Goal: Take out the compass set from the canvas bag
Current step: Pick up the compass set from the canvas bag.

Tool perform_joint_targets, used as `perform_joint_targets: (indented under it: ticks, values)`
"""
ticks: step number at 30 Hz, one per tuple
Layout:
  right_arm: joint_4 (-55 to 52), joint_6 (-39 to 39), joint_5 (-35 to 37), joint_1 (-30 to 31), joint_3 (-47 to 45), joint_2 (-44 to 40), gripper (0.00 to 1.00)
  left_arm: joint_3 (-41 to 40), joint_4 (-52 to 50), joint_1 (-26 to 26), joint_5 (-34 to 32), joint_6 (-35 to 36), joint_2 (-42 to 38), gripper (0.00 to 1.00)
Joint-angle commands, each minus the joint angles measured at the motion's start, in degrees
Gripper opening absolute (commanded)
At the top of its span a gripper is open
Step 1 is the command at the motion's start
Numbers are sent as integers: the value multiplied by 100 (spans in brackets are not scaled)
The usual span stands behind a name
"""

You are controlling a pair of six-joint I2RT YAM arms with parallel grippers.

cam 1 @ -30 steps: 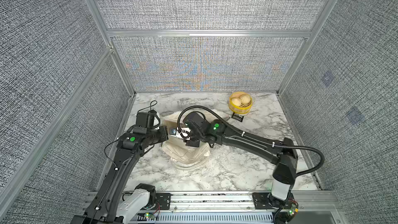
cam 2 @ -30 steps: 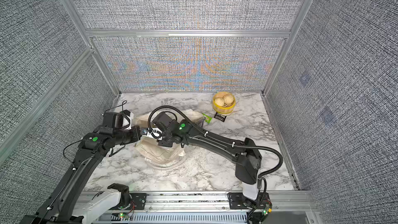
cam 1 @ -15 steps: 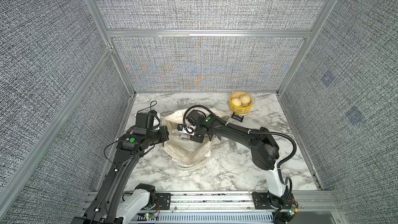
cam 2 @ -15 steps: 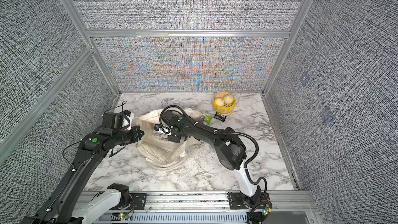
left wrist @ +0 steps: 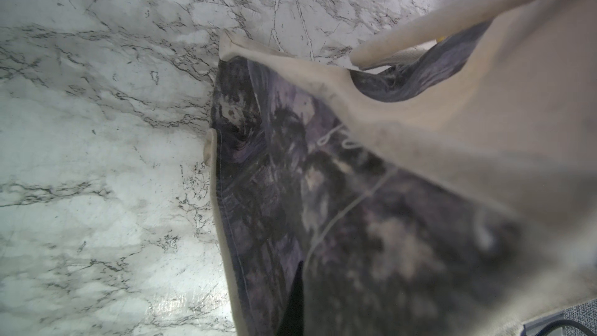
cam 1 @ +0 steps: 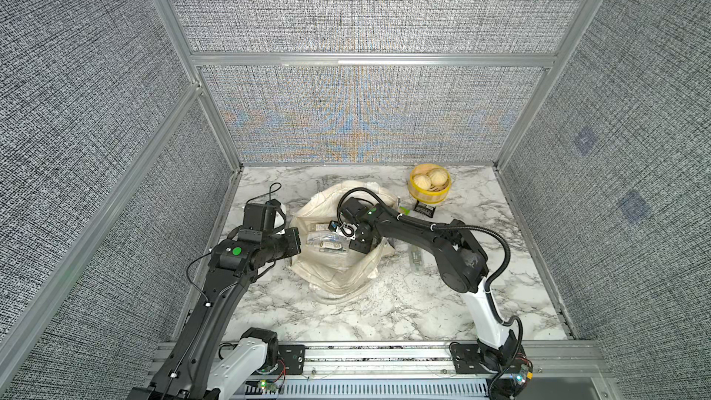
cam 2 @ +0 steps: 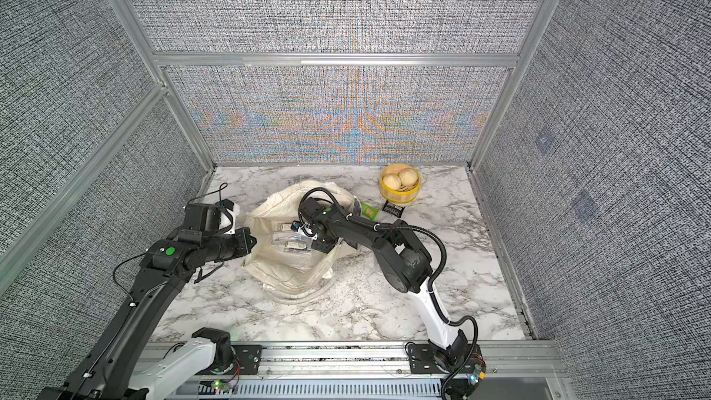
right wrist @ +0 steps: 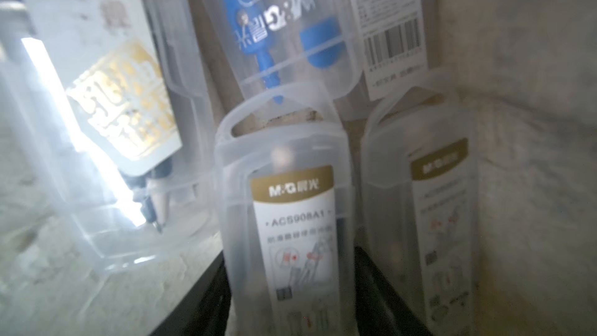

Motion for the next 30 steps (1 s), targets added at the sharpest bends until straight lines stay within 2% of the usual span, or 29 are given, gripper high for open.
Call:
perform_joint_targets:
  ticks: [1, 9, 19, 30]
  values:
    - [-175, 179, -277, -33, 23, 151, 55, -16, -70, -2, -50, 53, -5, 0]
    - [-146, 417, -700, 24, 30, 36, 40, -6, -75, -2, -82, 48, 6, 0]
    - [-224, 520, -801, 41, 211, -83, 36, 30, -65, -2, -132, 60, 28, 0]
    - [-197, 689, -1009, 192, 175, -595, 34, 95, -100, -2, -181, 18, -29, 0]
